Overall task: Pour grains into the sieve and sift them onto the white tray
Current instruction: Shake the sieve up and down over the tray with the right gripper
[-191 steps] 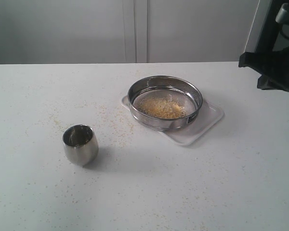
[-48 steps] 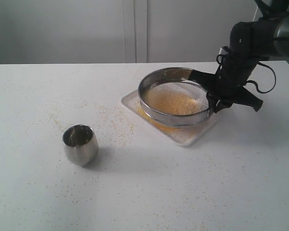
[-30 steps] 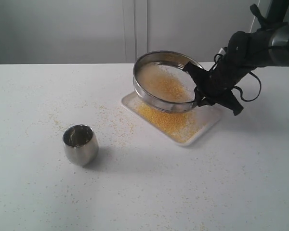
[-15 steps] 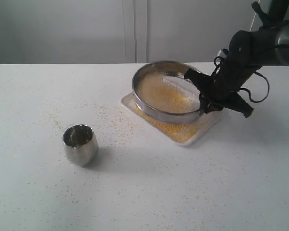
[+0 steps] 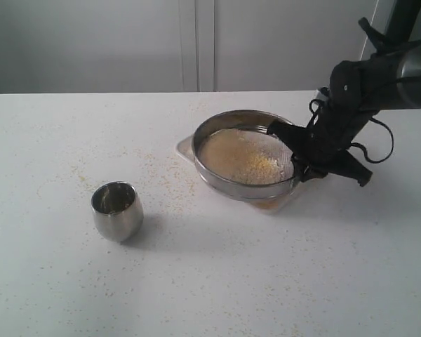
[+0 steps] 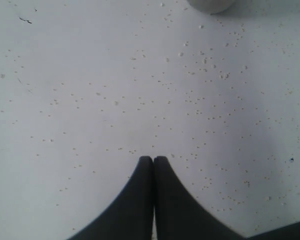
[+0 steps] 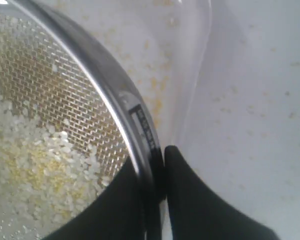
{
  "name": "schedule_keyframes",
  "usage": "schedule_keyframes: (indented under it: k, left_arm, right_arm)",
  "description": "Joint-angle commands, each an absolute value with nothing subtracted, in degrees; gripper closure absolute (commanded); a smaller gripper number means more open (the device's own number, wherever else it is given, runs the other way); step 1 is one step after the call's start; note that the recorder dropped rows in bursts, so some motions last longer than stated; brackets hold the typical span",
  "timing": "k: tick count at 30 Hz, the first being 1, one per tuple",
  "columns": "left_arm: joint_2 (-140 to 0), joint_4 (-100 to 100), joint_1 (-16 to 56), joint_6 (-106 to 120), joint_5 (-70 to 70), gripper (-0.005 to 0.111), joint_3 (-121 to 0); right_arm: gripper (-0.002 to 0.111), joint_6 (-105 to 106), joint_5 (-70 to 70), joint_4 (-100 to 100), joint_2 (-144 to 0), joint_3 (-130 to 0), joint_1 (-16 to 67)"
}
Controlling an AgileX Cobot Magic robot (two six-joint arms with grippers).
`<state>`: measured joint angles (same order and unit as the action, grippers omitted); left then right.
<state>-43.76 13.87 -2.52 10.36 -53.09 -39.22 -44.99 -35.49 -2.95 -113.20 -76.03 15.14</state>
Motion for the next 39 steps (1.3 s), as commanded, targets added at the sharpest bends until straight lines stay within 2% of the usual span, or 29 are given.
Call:
schedule_keyframes:
  k: [1,7,9,12,13,18,20,22,24,28,30,32,35,36,39]
  left_arm:
    - [-43.34,14.55,-2.66,10.53,-53.50,0.107,-38.80]
    - [-43.34,14.55,-2.66,10.53,-53.50,0.107,-38.80]
    - [-43.34,14.55,-2.66,10.53,-53.50,0.107,-38.80]
    - [-43.34,14.55,-2.66,10.53,-53.50,0.107,-38.80]
    - [-43.34,14.55,-2.66,10.53,-53.50,0.107,-38.80]
    - [-43.34,14.55,-2.66,10.53,-53.50,0.107,-38.80]
    - [-43.34,14.55,-2.66,10.53,-53.50,0.107,-38.80]
    - [-43.34,14.55,-2.66,10.53,-53.50,0.107,-38.80]
    - [-43.34,14.55,-2.66,10.53,-53.50,0.107,-38.80]
    - [-43.34,14.44,-2.66,10.53,-53.50,0.107,-38.80]
    - [-43.34,14.44,-2.66,10.53,-53.50,0.107,-38.80]
    - [-43.34,14.44,-2.66,10.53,-53.50,0.107,-38.80]
    - [-43.34,14.44,-2.66,10.53,-53.50,0.107,-38.80]
    - [-43.34,14.34,-2.66,10.53,-53.50,0.107,-38.80]
    - [-43.34,14.41,-2.66,10.53,-53.49,0.107,-38.80]
  right_arm:
    - [0.108,-50.56,-13.67,-8.01,-114.28,-76.51,16.58]
    - [0.108,-46.20,-35.79,-3.28,-111.55,-77.10,14.13]
    - [0.108,-51.19,-30.97,-2.71,-111.40,-76.17,13.97]
    - [0.108,-52.87,-14.68,-3.06,-113.29,-75.58,15.60]
    - [0.108,-52.87,-14.58,-3.75,-113.31,-75.72,15.91]
    - [0.108,-48.69,-34.11,0.37,-109.61,-75.74,14.44]
    - [0.108,-55.61,-30.10,0.88,-109.08,-74.37,14.24]
    - [0.108,-60.67,-15.87,0.00,-110.52,-73.44,15.02]
    - [0.108,-58.84,-10.73,-0.38,-111.77,-73.56,15.82]
    - [0.108,-50.52,-30.78,4.03,-108.33,-74.65,14.54]
    - [0.108,-52.54,-36.38,6.58,-107.44,-74.27,13.38]
    - [0.108,-59.29,-31.29,5.53,-107.61,-73.69,13.14]
    - [0.108,-60.92,-11.44,1.26,-110.65,-73.44,14.84]
    - [0.108,-59.71,-11.71,0.60,-111.09,-74.19,15.38]
    - [0.108,-51.83,-24.61,3.37,-109.95,-76.51,14.40]
